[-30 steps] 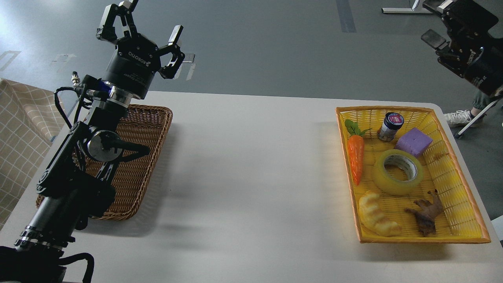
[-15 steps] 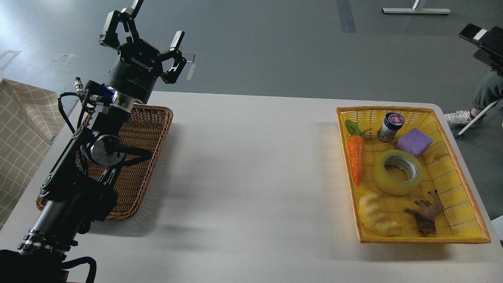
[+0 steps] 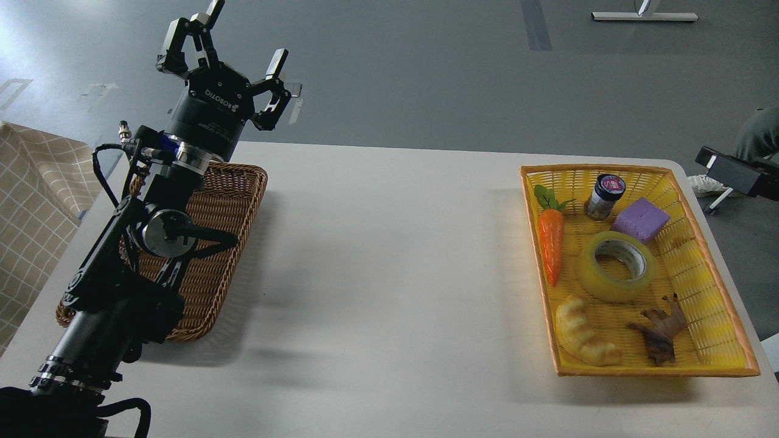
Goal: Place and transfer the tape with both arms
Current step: 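Reach the right gripper into the orange basket toward the yellow tape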
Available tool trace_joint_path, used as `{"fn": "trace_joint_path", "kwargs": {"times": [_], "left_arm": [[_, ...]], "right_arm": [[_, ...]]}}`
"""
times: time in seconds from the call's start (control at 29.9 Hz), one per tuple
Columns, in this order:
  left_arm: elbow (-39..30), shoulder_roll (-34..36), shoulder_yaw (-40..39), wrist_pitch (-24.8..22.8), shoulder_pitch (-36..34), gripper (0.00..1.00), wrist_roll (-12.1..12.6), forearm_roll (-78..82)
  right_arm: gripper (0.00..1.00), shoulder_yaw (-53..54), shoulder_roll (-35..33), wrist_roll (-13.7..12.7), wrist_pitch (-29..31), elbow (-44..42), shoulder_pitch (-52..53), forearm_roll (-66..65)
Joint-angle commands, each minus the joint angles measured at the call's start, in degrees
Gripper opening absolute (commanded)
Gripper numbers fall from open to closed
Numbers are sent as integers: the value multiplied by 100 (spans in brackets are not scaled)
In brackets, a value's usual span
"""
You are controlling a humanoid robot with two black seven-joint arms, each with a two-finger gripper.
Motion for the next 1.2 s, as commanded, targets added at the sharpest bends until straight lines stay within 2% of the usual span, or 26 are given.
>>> {"fn": "trace_joint_path", "kwargs": {"times": [0.0,0.6,1.17], "left_arm": [[61,-8,5,0,1,98,10,0],[166,53,5,-9,1,98,10,0],[395,35,5,-18,1,98,10,0]], "right_arm": [[100,-125,365,-14,7,-127,-173,-410],[99,-503,876,-5,7,-611,-288,-1395],[99,-626,1271,-14,7,-717,-280,-1755]]}}
